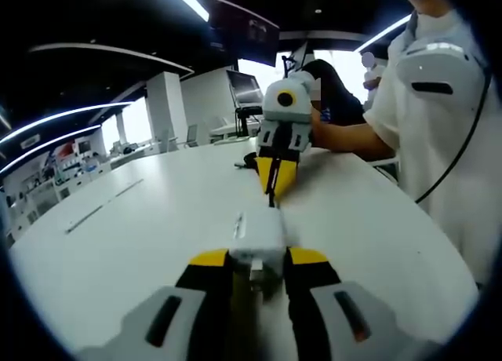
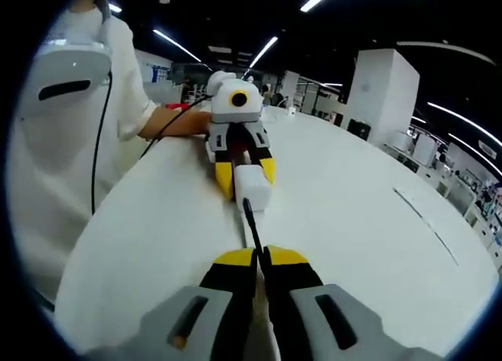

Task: Plug the desk Type‑C cable into the charger adapter.

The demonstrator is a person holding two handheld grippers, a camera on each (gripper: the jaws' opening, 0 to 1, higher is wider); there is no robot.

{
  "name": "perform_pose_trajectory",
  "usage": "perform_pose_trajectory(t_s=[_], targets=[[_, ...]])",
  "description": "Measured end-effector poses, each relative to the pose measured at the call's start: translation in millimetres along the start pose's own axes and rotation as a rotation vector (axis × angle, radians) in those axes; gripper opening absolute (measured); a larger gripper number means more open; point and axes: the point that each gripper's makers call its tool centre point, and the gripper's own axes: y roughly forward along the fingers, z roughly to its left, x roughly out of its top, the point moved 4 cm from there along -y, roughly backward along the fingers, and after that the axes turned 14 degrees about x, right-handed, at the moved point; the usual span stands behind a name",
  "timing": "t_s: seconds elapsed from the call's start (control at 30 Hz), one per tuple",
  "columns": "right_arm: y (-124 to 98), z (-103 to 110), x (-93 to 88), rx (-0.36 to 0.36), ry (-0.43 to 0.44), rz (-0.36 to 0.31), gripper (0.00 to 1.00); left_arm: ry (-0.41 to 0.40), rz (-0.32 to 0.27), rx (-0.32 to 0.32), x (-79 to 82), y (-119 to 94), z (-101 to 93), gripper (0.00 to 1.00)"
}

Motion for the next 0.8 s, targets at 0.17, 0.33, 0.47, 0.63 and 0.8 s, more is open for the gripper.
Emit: perform_pose_trajectory(t_s=[0.17,0.33,0.47,0.63,0.8], targets=[[2.4,0.5,0.7,0.007,-0.002,-0.006,0.03,0.001,-0.001,-0.002,-0.1,0.1,0.4,0.26],[4.5,1.7,1.3,0.016,-0.005,-0.008,0.03,0.001,-0.002,-0.003,0.0,0.3,0.6,0.26],[6.3,2.9,2.7,0.025,-0.007,-0.012,0.03,0.000,-0.002,-0.003,0.2,0.6,0.5,0.26],[8.9,4.5,4.4,0.036,-0.009,-0.019,0.03,0.001,-0.003,-0.007,0.4,1.1,-0.2,0.26],[9.5,6.3,5.8,0.044,-0.015,-0.022,0.03,0.003,-0.005,-0.011,1.0,1.9,-1.6,0.26]])
